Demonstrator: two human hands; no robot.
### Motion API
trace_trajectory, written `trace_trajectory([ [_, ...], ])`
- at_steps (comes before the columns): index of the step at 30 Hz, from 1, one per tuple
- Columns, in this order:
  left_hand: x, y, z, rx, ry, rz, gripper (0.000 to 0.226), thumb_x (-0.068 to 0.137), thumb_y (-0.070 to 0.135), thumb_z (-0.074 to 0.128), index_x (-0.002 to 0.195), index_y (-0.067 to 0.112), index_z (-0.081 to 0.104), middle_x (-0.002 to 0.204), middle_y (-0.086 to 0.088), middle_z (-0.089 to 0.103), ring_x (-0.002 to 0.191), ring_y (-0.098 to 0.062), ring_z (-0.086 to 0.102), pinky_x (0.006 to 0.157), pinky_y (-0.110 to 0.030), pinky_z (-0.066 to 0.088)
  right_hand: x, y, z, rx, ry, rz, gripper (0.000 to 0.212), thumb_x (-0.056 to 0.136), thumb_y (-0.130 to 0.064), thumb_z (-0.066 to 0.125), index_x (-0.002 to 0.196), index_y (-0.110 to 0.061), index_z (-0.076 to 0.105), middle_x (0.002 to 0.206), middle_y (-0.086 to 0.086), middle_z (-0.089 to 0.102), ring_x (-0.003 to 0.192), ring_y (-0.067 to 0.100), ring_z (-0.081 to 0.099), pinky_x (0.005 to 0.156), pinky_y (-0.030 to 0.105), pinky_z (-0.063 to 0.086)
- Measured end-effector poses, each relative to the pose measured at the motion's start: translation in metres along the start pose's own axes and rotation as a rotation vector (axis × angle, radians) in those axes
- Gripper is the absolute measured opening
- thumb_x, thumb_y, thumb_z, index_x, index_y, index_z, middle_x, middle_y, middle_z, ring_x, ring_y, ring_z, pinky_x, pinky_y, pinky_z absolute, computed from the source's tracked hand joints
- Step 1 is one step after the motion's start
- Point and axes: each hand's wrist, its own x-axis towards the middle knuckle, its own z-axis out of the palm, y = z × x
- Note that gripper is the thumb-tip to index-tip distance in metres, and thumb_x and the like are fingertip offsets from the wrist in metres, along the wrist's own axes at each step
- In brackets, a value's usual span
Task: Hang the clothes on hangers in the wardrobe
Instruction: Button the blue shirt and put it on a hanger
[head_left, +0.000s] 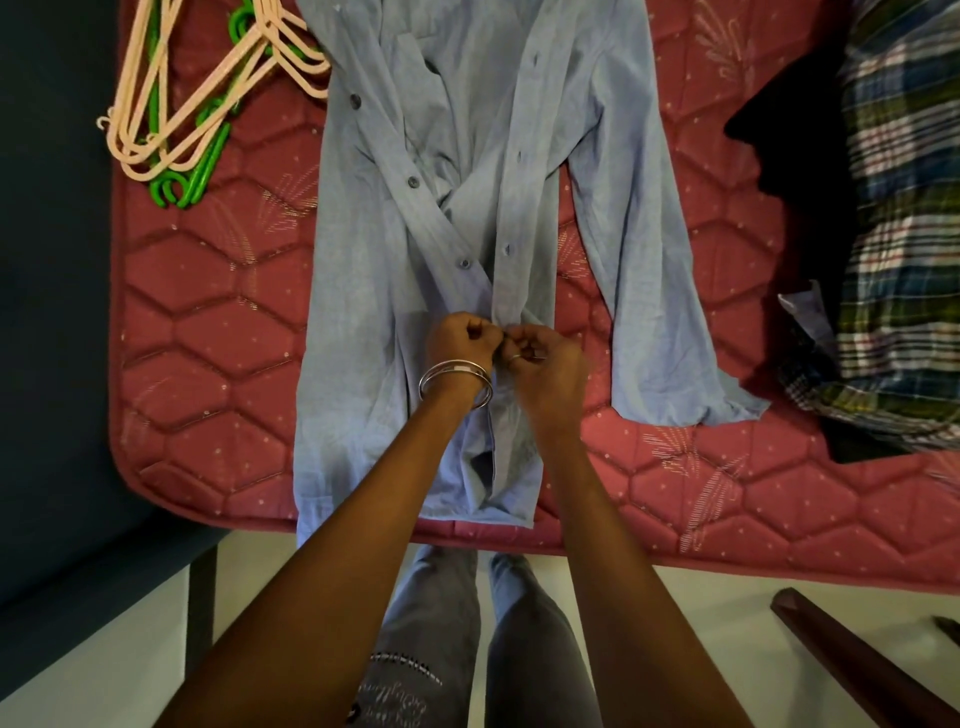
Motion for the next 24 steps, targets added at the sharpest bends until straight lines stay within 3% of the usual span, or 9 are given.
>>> trace_trajectory([
  [3,0.000,-0.002,-0.003,-0.107,0.025,0.012,0.005,0.081,0.001,0.068,0.083,0.004,0.064,0.076,-0.010,0.065,0.073,-0.026,0.063,0.074,-0.038,0.056,0.001,-0.004,-0.002,-0.030,-0.035,-0.007,0.009,0.080,-0.001,0.071,0.089,-0.003,0.073,0.073,0.003,0.069,0.062,0.003,0.063,0.064,0.018,0.053],
  [5,0.000,-0.001,-0.005,-0.153,0.021,0.013,0.017,0.079,-0.003,0.069,0.094,0.000,0.062,0.075,-0.006,0.063,0.071,-0.021,0.062,0.070,-0.031,0.056,0.001,-0.004,-0.004,-0.058,-0.034,-0.024,0.010,0.078,0.000,0.070,0.087,-0.002,0.073,0.072,0.003,0.068,0.055,-0.006,0.058,0.060,0.011,0.047],
  [11,-0.001,0.005,-0.006,-0.150,-0.019,0.045,0.033,0.079,-0.004,0.067,0.108,0.007,0.058,0.068,-0.001,0.061,0.064,-0.014,0.062,0.068,-0.028,0.057,0.006,-0.005,-0.007,-0.040,-0.028,-0.019,0.013,0.071,-0.017,0.058,0.066,-0.016,0.070,0.057,-0.001,0.063,0.050,0.014,0.055,0.049,0.025,0.043],
  [14,0.000,0.008,-0.005,-0.241,-0.015,-0.062,0.033,0.079,-0.004,0.067,0.110,0.006,0.060,0.069,-0.001,0.061,0.062,-0.012,0.059,0.066,-0.028,0.056,0.009,-0.002,-0.011,0.049,-0.051,0.026,0.020,0.073,-0.014,0.057,0.066,-0.025,0.070,0.065,0.007,0.068,0.061,0.031,0.064,0.060,0.039,0.055],
  [17,0.002,0.008,-0.008,-0.193,-0.090,-0.026,0.034,0.080,-0.002,0.068,0.112,0.007,0.059,0.069,0.000,0.060,0.060,-0.009,0.058,0.058,-0.016,0.054,0.010,-0.001,-0.017,0.121,-0.129,0.059,0.014,0.079,-0.012,0.059,0.078,-0.017,0.073,0.072,0.008,0.070,0.068,0.027,0.068,0.069,0.045,0.060],
  [20,0.006,0.007,-0.015,-0.152,-0.156,0.030,0.035,0.082,0.000,0.068,0.113,0.010,0.055,0.068,0.001,0.060,0.062,-0.006,0.059,0.060,-0.014,0.054,0.017,-0.002,-0.023,0.026,-0.201,0.011,0.007,0.086,-0.009,0.068,0.089,-0.011,0.073,0.072,0.005,0.070,0.066,0.018,0.070,0.066,0.039,0.061],
  [22,0.006,0.005,-0.019,-0.157,-0.206,0.050,0.035,0.085,-0.001,0.065,0.117,0.006,0.053,0.070,-0.001,0.061,0.066,-0.008,0.061,0.062,-0.016,0.055,0.024,-0.006,-0.026,-0.014,-0.257,0.004,0.008,0.085,-0.007,0.070,0.083,-0.014,0.072,0.068,0.005,0.069,0.063,0.018,0.070,0.063,0.037,0.060],
  [24,0.006,0.002,-0.020,-0.181,-0.215,0.060,0.037,0.087,-0.005,0.061,0.121,0.003,0.050,0.069,-0.005,0.060,0.068,-0.011,0.060,0.061,-0.017,0.055,0.033,-0.011,-0.028,-0.228,-0.307,-0.119,0.006,0.083,-0.013,0.072,0.077,-0.013,0.073,0.064,0.008,0.070,0.060,0.022,0.069,0.063,0.039,0.058],
])
